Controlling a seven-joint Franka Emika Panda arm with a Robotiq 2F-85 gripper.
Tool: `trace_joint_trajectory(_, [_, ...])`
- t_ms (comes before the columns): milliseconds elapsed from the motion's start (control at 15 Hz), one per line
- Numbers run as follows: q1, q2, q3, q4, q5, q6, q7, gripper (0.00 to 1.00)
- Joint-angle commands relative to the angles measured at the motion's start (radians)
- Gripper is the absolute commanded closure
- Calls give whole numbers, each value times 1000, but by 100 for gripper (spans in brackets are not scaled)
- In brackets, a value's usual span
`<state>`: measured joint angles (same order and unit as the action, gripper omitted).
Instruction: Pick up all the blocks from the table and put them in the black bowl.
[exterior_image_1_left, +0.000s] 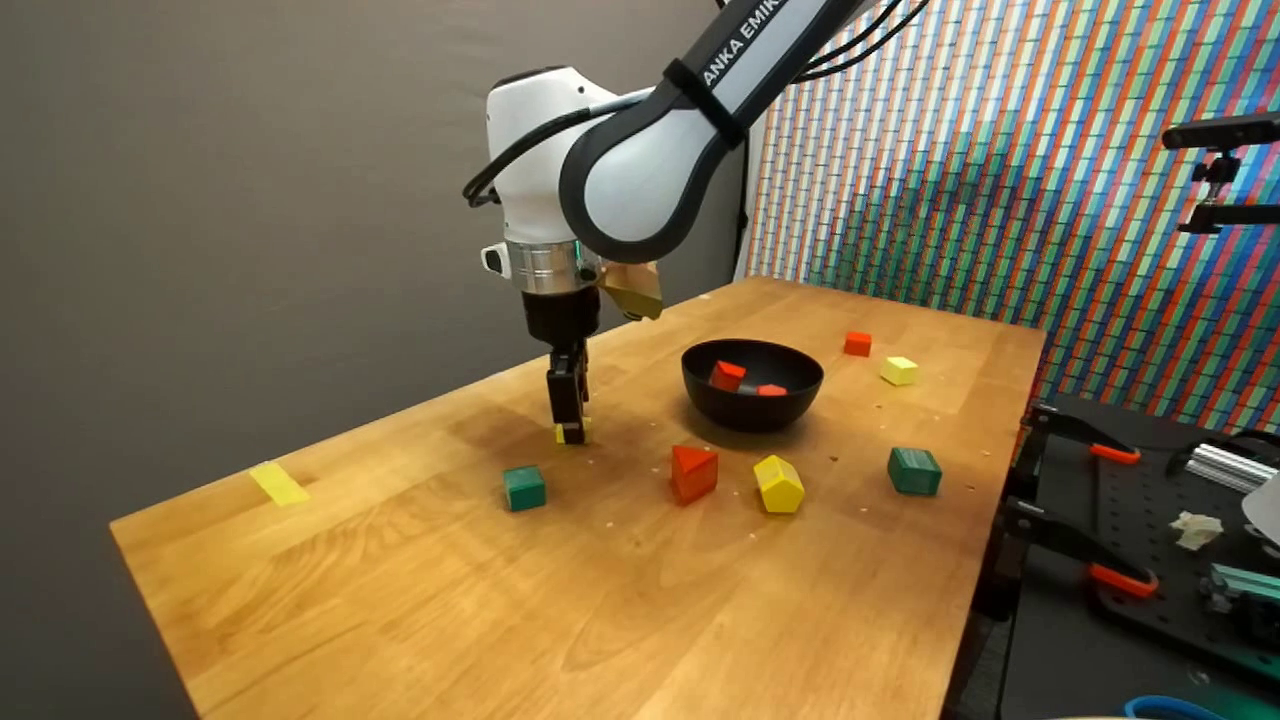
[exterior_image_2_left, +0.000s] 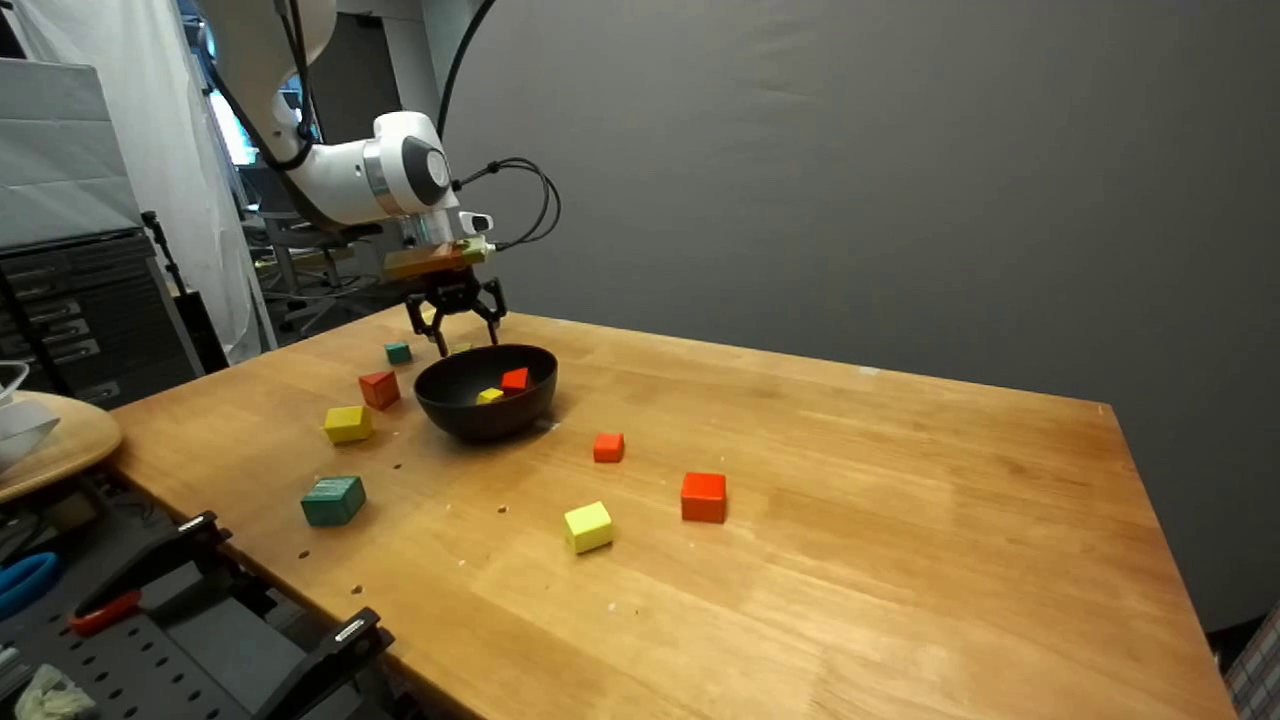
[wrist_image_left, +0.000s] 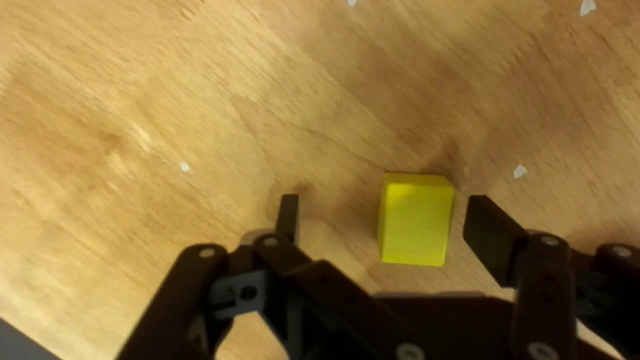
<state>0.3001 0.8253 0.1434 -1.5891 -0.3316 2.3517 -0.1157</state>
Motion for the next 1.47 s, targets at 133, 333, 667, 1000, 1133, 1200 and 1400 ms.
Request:
trace_joint_trajectory(133, [-8, 48, 11, 105, 59, -79, -41, 62])
trace_joint_trajectory(333, [-23, 5, 13, 69, 89, -73, -32, 85])
trace_joint_trajectory(667, [-88, -209, -14, -132, 127, -46, 21, 91])
trace_joint_trajectory(1000, [-180, -420, -43, -367, 231, -75, 92, 91])
trace_joint_trajectory(1133, [-210, -481, -47, -448, 283, -90, 89, 91])
trace_joint_trajectory(1200, [-215, -508, -57, -486, 289, -86, 106, 91])
trace_joint_trajectory(1400, [-223, -558, -69, -573, 296, -56, 134, 87])
